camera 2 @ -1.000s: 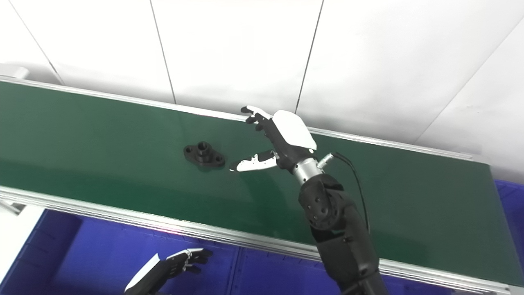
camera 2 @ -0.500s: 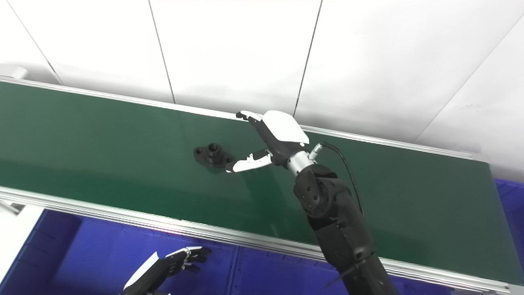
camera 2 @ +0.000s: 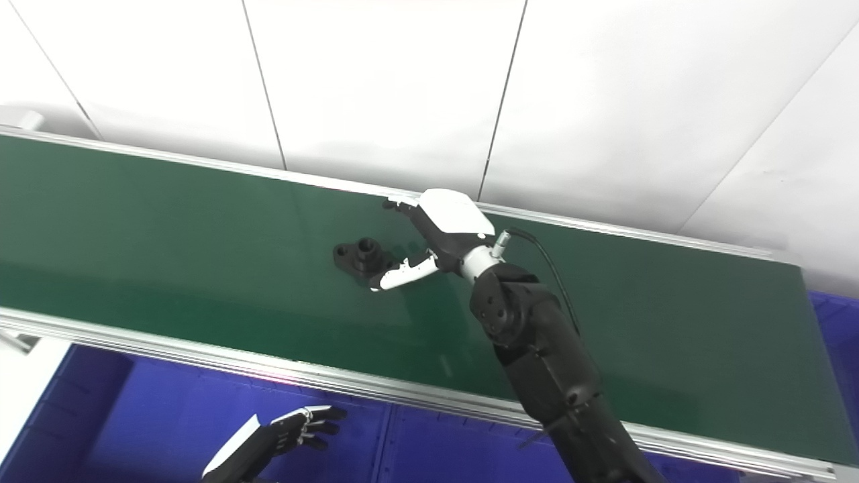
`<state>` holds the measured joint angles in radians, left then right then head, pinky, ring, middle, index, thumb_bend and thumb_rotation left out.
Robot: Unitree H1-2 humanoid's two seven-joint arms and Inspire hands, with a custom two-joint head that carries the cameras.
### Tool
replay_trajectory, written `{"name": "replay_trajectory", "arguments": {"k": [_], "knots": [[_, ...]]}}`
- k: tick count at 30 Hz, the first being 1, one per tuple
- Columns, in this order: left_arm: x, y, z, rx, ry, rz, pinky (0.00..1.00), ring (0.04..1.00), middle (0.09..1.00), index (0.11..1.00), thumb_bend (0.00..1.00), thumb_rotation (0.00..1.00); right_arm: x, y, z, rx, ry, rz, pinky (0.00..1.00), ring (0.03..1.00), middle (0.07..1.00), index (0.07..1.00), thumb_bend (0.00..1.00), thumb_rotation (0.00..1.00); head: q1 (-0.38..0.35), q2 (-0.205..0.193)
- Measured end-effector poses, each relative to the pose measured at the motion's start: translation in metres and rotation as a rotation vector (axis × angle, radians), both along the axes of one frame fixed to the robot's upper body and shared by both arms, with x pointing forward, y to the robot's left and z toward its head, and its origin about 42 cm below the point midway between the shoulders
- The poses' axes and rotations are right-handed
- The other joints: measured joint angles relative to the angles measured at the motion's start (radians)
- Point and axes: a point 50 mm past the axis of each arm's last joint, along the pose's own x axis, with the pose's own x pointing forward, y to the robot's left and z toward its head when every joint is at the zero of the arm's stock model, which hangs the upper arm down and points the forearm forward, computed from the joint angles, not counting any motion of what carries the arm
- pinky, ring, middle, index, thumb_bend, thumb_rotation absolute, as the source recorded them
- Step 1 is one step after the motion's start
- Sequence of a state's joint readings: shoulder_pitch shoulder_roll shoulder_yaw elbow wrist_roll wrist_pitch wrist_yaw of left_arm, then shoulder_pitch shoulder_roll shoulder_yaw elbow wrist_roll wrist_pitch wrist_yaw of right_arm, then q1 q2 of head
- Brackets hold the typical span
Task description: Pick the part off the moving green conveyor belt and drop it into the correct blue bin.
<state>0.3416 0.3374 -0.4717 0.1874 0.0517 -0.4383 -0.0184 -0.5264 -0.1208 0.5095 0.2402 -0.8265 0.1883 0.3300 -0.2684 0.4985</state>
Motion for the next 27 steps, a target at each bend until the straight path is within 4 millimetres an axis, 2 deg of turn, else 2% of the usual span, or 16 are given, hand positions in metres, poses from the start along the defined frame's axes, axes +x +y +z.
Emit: {"name": "replay_trajectory", "arguments": {"k": [8,17,23,24,26,27], "knots": [[-0.001,-0.001,0.001,-0.002,-0.002,0.000,0.72,0.812,0.854,0.799,0.84,0.38,0.004,0.003,-0.022,-0.053,0.009,-0.016,0.72,0.796,0.833,0.845,0.78,0.34,0.008,0.005],[-0.001,-0.004,0.004,-0.017,-0.012,0.003,0.72,0.813,0.855,0.801,0.84,0.40,0.004,0.003,-0.031,-0.066,-0.055,-0.028,0.67,0.763,0.802,0.827,0.78,0.23,0.012,0.017],[-0.002,-0.004,0.005,-0.019,-0.014,0.005,0.71,0.800,0.851,0.801,0.84,0.38,0.004,-0.002,-0.034,-0.079,-0.077,-0.032,0.59,0.715,0.776,0.804,0.75,0.11,0.009,0.025],[-0.002,-0.004,0.005,-0.020,-0.013,0.007,0.71,0.805,0.851,0.800,0.84,0.38,0.004,-0.004,-0.034,-0.083,-0.083,-0.027,0.55,0.686,0.750,0.784,0.74,0.06,0.011,0.031],[-0.002,-0.005,0.005,-0.023,-0.012,0.009,0.72,0.809,0.852,0.800,0.84,0.38,0.003,-0.006,-0.034,-0.084,-0.090,-0.005,0.52,0.635,0.703,0.763,0.72,0.02,0.011,0.034],[-0.002,-0.005,0.005,-0.023,-0.012,0.009,0.72,0.813,0.854,0.800,0.84,0.37,0.001,-0.006,-0.033,-0.082,-0.098,0.014,0.47,0.562,0.578,0.746,0.63,0.01,0.011,0.034]]}}
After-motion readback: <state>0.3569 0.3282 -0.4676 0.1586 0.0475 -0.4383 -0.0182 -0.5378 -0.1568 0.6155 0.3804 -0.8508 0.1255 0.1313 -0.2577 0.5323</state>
